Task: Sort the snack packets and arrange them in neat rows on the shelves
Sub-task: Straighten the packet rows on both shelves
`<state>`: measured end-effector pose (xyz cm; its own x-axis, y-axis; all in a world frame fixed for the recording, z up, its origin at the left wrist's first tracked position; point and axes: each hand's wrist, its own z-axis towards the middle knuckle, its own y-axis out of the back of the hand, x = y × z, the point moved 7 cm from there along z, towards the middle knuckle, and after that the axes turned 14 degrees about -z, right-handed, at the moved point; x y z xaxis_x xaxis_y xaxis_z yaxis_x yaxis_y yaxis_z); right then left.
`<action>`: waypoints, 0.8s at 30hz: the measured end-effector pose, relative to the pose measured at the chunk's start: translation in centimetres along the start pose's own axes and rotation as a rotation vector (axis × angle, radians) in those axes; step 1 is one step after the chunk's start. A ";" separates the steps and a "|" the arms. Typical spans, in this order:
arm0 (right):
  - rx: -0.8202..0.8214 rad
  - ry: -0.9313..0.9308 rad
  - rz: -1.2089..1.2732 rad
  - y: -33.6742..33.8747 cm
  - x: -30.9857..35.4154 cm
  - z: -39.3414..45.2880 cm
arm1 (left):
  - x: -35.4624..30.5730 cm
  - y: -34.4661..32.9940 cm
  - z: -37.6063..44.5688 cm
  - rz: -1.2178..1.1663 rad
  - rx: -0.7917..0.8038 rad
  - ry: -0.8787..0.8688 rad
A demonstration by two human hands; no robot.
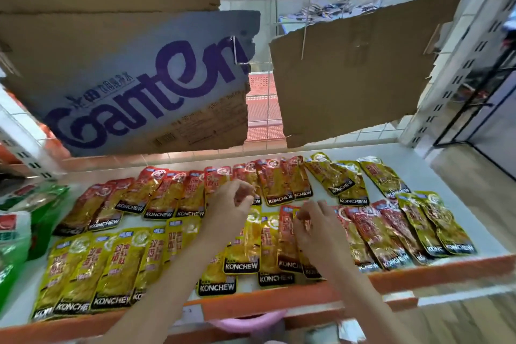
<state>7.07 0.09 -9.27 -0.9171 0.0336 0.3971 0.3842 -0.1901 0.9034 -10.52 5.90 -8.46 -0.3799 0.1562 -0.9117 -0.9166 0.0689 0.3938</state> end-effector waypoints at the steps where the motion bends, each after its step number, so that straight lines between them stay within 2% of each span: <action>1: -0.047 0.002 -0.050 0.6 -1.0 0.2 | -0.3 -1.5 -0.8 0.036 0.053 -0.008; 3: -0.051 -0.009 -0.180 0.8 -3.2 0.6 | -0.5 -4.8 -1.9 0.113 0.129 -0.030; 5: 0.091 -0.037 -0.283 -0.5 -5.2 0.8 | -0.2 -7.3 -2.6 0.273 0.136 -0.042; 6: 0.136 -0.053 -0.291 -1.1 -6.1 0.7 | 0.1 -8.0 -2.8 0.376 0.128 -0.037; 8: 0.123 -0.063 -0.248 -1.3 -6.9 0.7 | 0.7 -8.5 -2.8 0.498 0.127 -0.002; 10: 0.095 -0.069 -0.219 -1.1 -7.0 0.9 | 1.2 -8.5 -2.7 0.470 0.155 0.065; 13: 0.140 -0.064 -0.237 -1.4 -7.0 0.8 | 1.6 -8.3 -2.5 0.454 0.170 0.141; 18: 0.169 -0.052 -0.183 -1.6 -6.9 0.6 | 1.9 -8.1 -2.1 0.339 0.091 0.222; 24: 0.084 -0.024 -0.044 -0.9 -7.5 0.6 | 1.8 -8.0 -2.2 0.216 0.066 0.273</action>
<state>13.70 0.56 -13.00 -0.9310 0.0641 0.3594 0.3518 -0.1055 0.9301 -4.11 3.41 -13.49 -0.5916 -0.0948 -0.8006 -0.8048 0.1283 0.5795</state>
